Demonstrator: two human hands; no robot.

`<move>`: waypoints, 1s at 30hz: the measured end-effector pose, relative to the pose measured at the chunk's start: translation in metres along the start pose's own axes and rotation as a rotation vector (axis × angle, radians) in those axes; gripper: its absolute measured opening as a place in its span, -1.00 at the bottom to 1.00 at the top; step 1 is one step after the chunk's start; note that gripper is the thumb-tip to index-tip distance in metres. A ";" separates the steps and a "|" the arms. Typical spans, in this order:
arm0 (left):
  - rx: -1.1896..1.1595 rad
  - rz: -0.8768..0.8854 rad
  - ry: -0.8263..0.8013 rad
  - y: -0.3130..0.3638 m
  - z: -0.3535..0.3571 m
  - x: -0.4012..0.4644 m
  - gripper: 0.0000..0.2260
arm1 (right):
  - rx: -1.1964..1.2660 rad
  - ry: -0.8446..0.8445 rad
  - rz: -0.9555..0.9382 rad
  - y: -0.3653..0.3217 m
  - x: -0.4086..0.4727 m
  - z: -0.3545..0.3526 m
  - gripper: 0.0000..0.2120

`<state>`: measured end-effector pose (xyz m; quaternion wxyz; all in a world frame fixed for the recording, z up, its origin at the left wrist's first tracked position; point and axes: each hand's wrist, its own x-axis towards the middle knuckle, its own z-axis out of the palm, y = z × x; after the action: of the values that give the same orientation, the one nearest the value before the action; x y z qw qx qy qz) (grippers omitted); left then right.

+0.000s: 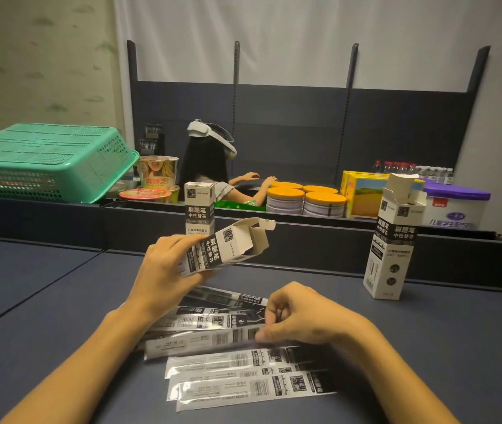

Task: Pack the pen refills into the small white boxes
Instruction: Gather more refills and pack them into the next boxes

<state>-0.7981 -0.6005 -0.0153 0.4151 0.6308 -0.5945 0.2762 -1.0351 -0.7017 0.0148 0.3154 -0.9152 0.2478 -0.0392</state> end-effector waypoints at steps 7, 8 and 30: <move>-0.011 0.001 0.005 -0.006 0.002 -0.001 -0.41 | 0.620 0.237 -0.239 -0.011 -0.010 -0.015 -0.90; -0.013 0.002 0.007 -0.007 0.002 -0.001 -0.41 | 0.718 0.298 -0.265 -0.014 -0.012 -0.017 -0.92; 0.004 0.018 -0.001 -0.001 0.003 -0.001 -0.43 | 1.006 1.140 -0.315 -0.013 -0.015 -0.034 -0.89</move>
<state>-0.7978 -0.6022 -0.0181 0.4108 0.6266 -0.5999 0.2807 -1.0500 -0.7048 0.0514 0.5075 -0.5246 0.1910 -0.6563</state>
